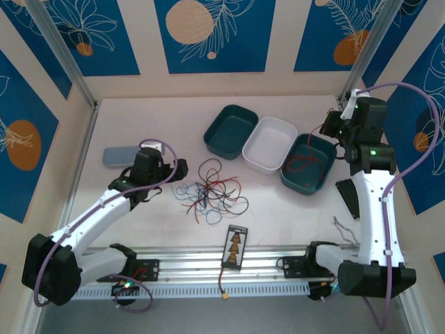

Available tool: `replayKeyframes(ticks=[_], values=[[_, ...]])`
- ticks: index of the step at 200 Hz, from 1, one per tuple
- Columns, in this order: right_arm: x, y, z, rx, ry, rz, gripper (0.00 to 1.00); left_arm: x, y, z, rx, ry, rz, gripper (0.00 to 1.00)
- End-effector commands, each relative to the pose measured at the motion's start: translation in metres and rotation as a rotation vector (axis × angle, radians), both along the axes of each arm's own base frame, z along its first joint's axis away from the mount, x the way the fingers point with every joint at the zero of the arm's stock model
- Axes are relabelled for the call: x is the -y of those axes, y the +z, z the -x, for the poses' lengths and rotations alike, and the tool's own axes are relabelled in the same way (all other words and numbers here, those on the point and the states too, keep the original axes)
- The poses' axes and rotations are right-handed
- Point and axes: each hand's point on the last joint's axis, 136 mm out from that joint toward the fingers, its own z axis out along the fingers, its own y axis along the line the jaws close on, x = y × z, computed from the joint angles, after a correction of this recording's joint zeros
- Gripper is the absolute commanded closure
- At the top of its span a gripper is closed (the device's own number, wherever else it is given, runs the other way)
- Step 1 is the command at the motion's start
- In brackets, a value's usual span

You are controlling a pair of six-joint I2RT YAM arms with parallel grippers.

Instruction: Untangle the cables

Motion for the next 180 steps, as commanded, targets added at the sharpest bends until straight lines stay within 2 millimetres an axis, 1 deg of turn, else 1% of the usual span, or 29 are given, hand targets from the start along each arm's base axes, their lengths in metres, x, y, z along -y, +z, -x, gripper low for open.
replayKeyframes(ticks=[1, 38, 65, 115, 180], values=[[0.004, -0.026, 0.008, -0.080, -0.037, -0.043, 1.00, -0.002, -0.004, 0.001, -0.023, -0.004, -0.003, 0.00], [0.007, -0.073, 0.010, -0.208, -0.066, -0.072, 1.00, -0.001, -0.003, -0.001, -0.015, -0.001, 0.007, 0.00], [0.012, -0.104, 0.009, -0.293, -0.094, -0.070, 1.00, -0.001, -0.005, -0.002, -0.017, 0.005, 0.012, 0.00], [0.019, -0.144, 0.002, -0.405, -0.114, -0.048, 1.00, 0.000, -0.010, -0.002, -0.016, 0.010, 0.026, 0.00], [0.028, -0.193, -0.021, -0.512, -0.125, -0.033, 1.00, 0.001, -0.015, -0.003, -0.025, 0.008, 0.027, 0.00]])
